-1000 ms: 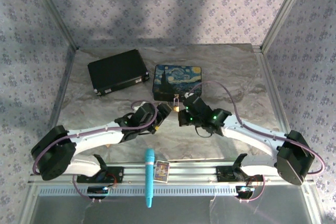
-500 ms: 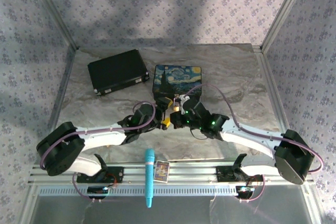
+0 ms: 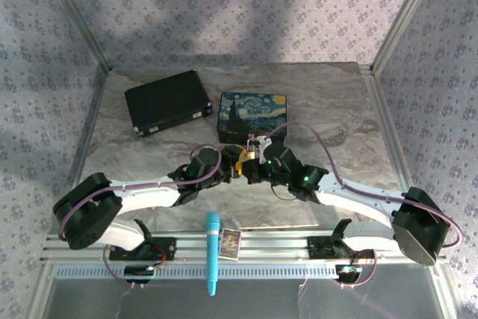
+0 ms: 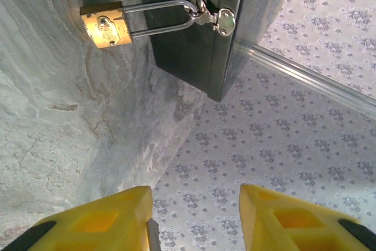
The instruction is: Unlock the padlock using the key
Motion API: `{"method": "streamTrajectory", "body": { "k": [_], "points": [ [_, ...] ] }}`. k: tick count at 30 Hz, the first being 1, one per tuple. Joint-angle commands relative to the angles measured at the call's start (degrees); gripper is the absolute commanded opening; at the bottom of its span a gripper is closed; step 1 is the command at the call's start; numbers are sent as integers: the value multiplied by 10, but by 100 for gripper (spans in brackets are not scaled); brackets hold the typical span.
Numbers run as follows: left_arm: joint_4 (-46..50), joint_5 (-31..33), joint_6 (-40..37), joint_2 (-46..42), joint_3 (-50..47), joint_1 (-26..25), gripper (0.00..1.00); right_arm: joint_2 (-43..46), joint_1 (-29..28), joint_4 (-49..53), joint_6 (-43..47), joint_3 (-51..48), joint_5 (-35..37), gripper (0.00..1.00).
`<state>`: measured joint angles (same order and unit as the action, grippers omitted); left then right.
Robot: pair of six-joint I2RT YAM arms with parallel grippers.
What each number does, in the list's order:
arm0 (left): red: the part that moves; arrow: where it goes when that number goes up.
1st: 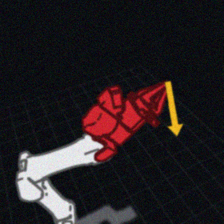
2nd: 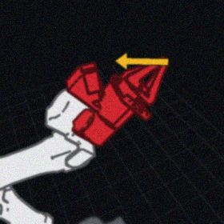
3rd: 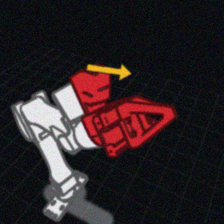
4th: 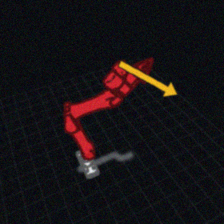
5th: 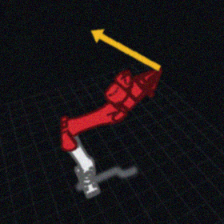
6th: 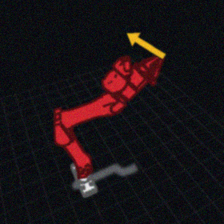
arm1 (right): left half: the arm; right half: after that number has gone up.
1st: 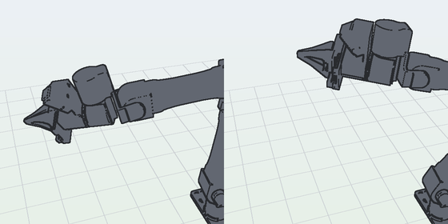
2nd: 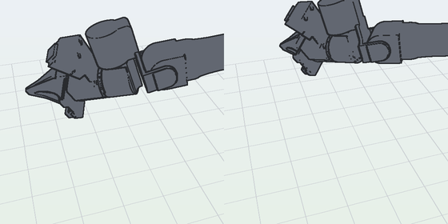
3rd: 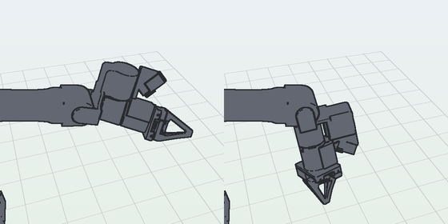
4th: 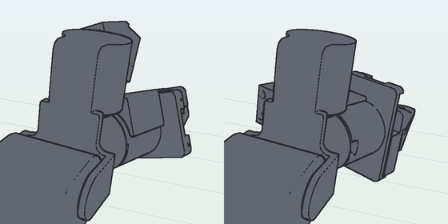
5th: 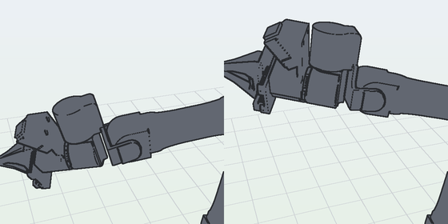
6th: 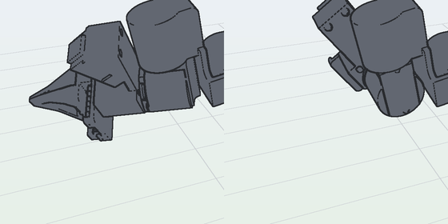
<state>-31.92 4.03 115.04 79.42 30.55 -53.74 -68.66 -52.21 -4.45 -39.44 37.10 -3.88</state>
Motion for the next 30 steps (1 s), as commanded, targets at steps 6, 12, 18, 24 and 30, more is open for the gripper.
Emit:
{"method": "streamTrajectory", "body": {
  "k": [6,12,18,24,30],
  "points": [
    [36,3,-10,-8,0,3,27,26,7,11,-12,-19,4,0],
    [47,14,-25,-23,-1,5,11,33,17,11,-14,-30,-3,0],
    [50,7,-42,-38,3,12,25,43,28,0,-16,-38,-13,0],
    [43,-13,-25,-35,1,10,88,54,32,-18,-7,-28,-1,0],
    [-22,-34,-23,-2,17,4,91,9,21,-48,-7,5,-17,0]
  ]
}}
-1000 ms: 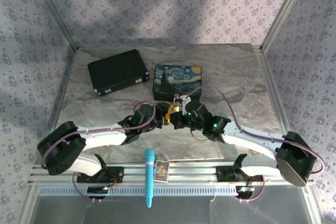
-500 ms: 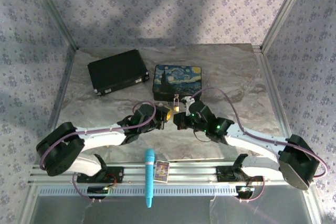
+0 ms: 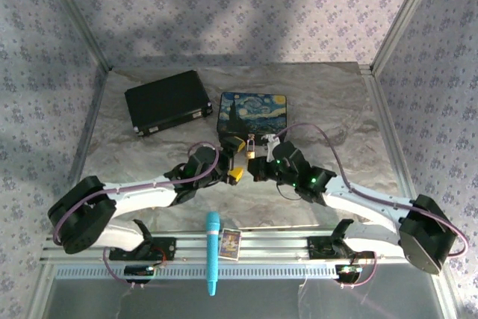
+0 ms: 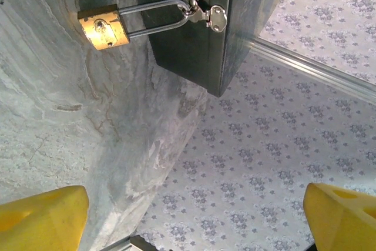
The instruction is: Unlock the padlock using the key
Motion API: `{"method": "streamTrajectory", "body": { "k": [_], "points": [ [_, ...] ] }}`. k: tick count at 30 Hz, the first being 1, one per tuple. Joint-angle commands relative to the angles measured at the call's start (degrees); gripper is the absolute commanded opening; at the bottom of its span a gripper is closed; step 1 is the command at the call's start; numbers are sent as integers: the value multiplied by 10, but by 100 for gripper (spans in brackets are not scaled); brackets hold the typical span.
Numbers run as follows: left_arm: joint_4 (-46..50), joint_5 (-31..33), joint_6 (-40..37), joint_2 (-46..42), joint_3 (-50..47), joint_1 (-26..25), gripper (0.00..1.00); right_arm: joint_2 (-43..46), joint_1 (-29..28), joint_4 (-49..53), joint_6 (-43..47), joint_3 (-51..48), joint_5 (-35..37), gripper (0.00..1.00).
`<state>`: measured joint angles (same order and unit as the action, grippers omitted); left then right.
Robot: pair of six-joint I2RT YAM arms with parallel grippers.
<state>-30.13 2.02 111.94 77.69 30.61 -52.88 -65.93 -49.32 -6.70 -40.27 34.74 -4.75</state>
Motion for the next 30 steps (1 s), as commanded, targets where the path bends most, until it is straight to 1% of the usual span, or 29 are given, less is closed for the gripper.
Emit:
{"method": "streamTrajectory", "body": {
  "k": [1,5,8,12,16,17,19,23,28,30],
  "points": [
    [-55,-13,11,20,16,-5,90,-25,-12,-32,-2,31,-10,0],
    [-90,-12,25,28,9,-5,81,-41,-15,-78,-32,19,-26,0],
    [-125,-13,37,38,-2,-4,73,-44,-17,-86,-40,15,-26,0],
    [-109,-12,38,35,-4,-2,61,-35,-13,-76,-44,10,-25,0],
    [-100,-13,37,36,-3,0,43,-21,-9,-64,-45,3,-22,0],
    [-95,-16,36,37,-1,1,40,-18,-8,-60,-46,3,-21,0],
    [-87,-20,35,37,2,1,37,-9,-6,-52,-45,0,-18,0],
    [-79,-22,34,38,1,3,34,7,1,-35,-42,-4,-14,0],
    [-74,-22,34,37,-4,7,25,16,9,-26,-42,-14,-16,0],
    [-72,-22,33,36,-6,6,24,21,12,-24,-43,-18,-15,0]
  ]
}}
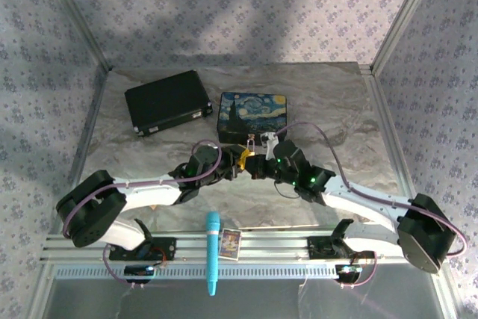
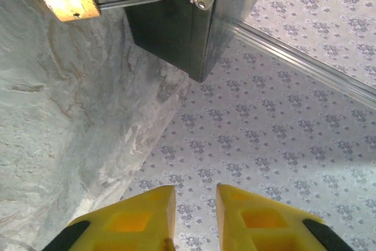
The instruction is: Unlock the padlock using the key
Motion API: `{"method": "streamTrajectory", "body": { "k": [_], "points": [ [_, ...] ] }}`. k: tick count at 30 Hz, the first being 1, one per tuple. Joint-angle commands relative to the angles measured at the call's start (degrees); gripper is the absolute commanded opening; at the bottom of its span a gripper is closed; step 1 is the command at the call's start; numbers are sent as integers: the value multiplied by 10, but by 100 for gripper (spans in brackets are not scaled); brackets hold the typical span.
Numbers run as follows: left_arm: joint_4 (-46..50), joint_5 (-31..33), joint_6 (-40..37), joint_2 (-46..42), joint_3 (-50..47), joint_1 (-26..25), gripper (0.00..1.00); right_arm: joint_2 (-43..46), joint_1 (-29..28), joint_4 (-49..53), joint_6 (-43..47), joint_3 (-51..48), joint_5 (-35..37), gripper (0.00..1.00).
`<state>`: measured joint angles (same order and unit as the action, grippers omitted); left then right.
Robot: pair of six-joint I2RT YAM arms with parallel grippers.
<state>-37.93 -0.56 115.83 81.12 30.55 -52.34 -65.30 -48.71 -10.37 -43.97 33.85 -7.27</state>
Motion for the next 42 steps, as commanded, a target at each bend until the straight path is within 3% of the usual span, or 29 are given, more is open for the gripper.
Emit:
{"method": "streamTrajectory", "body": {
  "k": [1,5,10,15,16,18,19,21,23,26,32,38,42],
  "points": [
    [8,4,-7,1,-5,2,23,16,5,14,-6,-10,10,0],
    [12,5,-10,1,-3,2,14,17,9,21,-5,-13,4,0],
    [29,5,-16,-3,-1,3,11,29,12,25,-6,-20,8,0],
    [88,7,-64,-20,21,6,2,28,20,11,-10,-24,-22,0],
    [105,10,-81,-27,28,9,1,28,26,2,-11,-25,-41,6],
    [138,15,-159,-43,48,19,0,39,44,-17,-15,-29,-80,50],
    [151,14,-195,-51,57,23,0,45,54,-27,-18,-30,-96,62],
    [164,24,-299,-75,75,28,0,58,79,-44,-24,-27,-133,78],
    [188,37,-373,-98,91,29,0,65,98,-67,-32,-18,-166,84],
    [165,43,-456,-139,91,31,0,59,122,-151,-63,-16,-214,81],
    [87,6,-578,-199,84,30,0,11,129,-314,-104,17,-273,60],
    [53,-15,-597,-218,77,31,0,-12,107,-340,-89,44,-293,49],
    [49,-23,-595,-221,79,31,0,-28,96,-366,-100,50,-313,48]
  ]
}}
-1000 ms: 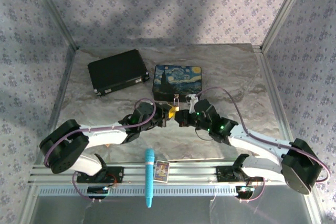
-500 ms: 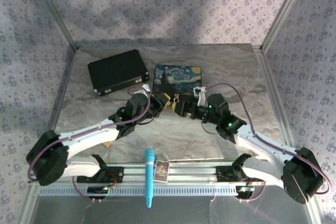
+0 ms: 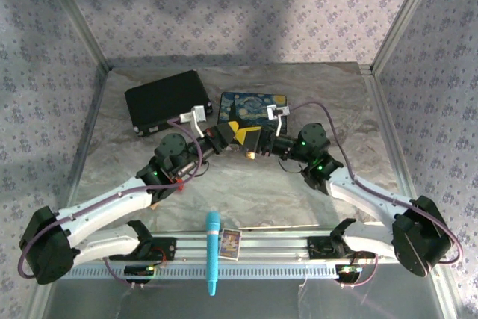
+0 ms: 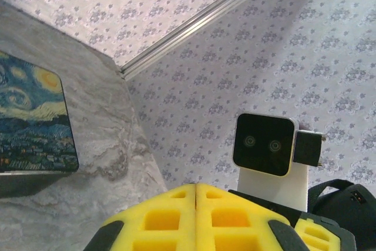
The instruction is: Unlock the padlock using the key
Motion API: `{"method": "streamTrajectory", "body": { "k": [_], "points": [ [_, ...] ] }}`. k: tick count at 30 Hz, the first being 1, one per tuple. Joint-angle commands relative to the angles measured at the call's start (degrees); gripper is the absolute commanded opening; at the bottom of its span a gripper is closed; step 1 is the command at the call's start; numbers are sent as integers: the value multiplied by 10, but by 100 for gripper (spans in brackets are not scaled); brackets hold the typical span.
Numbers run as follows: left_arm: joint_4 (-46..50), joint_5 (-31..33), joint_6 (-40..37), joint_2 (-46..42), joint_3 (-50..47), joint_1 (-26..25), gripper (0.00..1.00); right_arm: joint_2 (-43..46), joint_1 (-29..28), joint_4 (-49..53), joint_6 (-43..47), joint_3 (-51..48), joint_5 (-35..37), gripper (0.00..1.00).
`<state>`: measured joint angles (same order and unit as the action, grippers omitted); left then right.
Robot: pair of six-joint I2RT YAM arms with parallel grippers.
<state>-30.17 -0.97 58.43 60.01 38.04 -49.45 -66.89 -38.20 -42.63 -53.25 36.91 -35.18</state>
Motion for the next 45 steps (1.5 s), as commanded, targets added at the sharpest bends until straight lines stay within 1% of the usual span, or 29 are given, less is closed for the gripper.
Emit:
{"method": "streamTrajectory", "body": {
  "k": [1,2,5,7,13,15,19,20,21,22,27,29,30,31,32,33,34,38,40,45],
  "points": [
    [-25,-11,-14,-11,2,1,0,-16,-11,-44,-6,19,-34,46],
    [-20,-3,-6,-14,2,2,0,-20,-12,-47,-7,17,-33,44],
    [-40,-13,3,-10,-1,2,0,-29,-11,-70,-14,8,-29,36],
    [-41,-14,12,-10,0,1,0,-31,-10,-77,-16,5,-26,33],
    [-53,-8,32,-10,-4,1,0,-37,-11,-80,-16,1,-24,30],
    [-56,-8,35,-12,-3,1,0,-39,-10,-95,-22,-6,-24,26],
    [-53,-12,38,-9,1,1,0,-43,-13,-104,-26,-4,-23,25],
    [-53,-14,42,-6,2,1,0,-46,-14,-107,-26,-1,-24,18],
    [-61,-18,46,-3,1,1,0,-49,-15,-113,-27,1,-27,4],
    [-66,-22,49,0,0,1,0,-50,-15,-114,-28,3,-26,0],
    [-64,-16,52,-3,-9,1,0,-35,-5,-96,-24,-4,-14,0],
    [-62,-16,51,-2,-10,1,0,-32,-6,-86,-18,-3,-13,3],
    [-61,-16,51,-2,-8,1,0,-32,-6,-82,-18,-1,-15,9],
    [-60,-17,52,0,-7,1,0,-32,-5,-79,-19,-1,-13,20],
    [-60,-18,52,1,-7,1,0,-31,-4,-76,-21,0,-13,27],
    [-62,-18,54,1,-8,1,0,-32,-3,-77,-21,-1,-12,28],
    [-63,-19,55,2,-9,1,0,-32,-2,-80,-23,-2,-9,27],
    [-69,-18,59,7,-9,0,0,-36,1,-97,-25,0,-8,16],
    [-79,-27,63,15,-7,-1,0,-36,0,-95,-21,3,-8,0],
    [-72,-20,67,19,-7,0,0,-31,1,-74,-14,2,-16,0]
  ]
}}
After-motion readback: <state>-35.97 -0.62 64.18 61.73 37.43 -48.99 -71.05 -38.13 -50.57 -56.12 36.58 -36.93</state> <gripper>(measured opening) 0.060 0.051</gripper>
